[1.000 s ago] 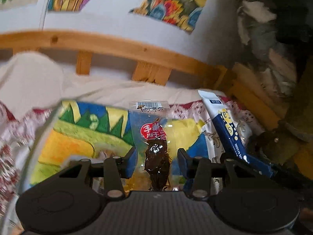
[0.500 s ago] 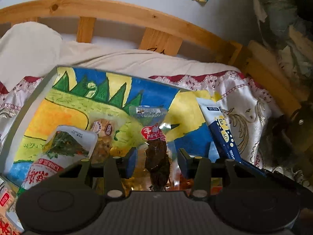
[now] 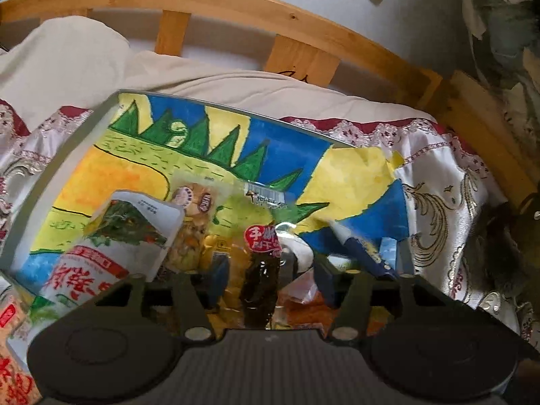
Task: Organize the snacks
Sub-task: 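Carry both packs over the metal tin and open both tools to drop them inside, then lift both tools away from the tin back above the remaining snacks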
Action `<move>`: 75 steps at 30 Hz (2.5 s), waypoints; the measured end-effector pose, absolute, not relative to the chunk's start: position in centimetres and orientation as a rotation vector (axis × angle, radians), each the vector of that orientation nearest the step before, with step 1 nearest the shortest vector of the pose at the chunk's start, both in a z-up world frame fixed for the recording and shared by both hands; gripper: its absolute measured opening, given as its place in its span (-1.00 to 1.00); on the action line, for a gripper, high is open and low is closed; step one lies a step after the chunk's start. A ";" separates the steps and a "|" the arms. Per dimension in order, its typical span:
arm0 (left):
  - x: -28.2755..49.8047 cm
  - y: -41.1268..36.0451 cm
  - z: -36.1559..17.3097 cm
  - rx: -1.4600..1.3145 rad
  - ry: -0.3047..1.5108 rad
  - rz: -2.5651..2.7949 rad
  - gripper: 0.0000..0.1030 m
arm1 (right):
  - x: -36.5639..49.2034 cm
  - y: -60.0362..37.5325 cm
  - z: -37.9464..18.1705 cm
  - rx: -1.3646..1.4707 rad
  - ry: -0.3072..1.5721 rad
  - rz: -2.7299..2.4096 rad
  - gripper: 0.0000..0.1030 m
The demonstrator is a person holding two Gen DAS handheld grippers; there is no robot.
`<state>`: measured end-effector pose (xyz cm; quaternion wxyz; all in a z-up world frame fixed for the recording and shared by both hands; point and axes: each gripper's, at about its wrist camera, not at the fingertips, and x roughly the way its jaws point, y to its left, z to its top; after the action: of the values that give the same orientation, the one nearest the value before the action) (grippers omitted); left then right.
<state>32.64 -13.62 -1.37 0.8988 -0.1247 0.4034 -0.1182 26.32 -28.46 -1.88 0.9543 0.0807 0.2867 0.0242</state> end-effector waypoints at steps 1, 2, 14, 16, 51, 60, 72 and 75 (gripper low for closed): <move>32.6 -13.6 -1.2 -0.249 0.836 -0.234 0.30 | 26.3 -28.4 -1.8 0.159 0.579 0.051 -0.23; 32.5 -13.6 -1.1 -0.245 0.832 -0.230 0.36 | 26.3 -28.3 -1.6 0.155 0.576 0.055 -0.22; 28.6 -11.1 3.7 -0.199 0.693 -0.214 0.89 | 22.1 -28.4 3.2 0.076 0.439 0.069 0.51; 27.3 -10.1 4.8 -0.197 0.647 -0.205 0.93 | 21.0 -28.3 4.2 0.064 0.420 0.080 0.54; 1.5 0.9 5.1 -0.088 0.548 -0.199 0.99 | -2.9 -23.2 9.6 0.013 0.338 0.163 0.99; -0.6 1.8 3.8 -0.093 0.596 -0.173 0.99 | -5.1 -22.2 7.9 0.010 0.385 0.184 0.99; -0.6 1.9 1.9 -0.056 0.631 -0.139 0.99 | -4.6 -22.3 4.4 0.070 0.489 0.202 0.99; -0.4 1.9 1.3 -0.053 0.654 -0.135 0.99 | -4.4 -22.2 3.7 0.076 0.511 0.205 0.99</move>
<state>-0.44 1.88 1.25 0.9444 -0.0262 0.3211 -0.0665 -4.43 -22.18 3.68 0.9616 0.0373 0.2523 0.1014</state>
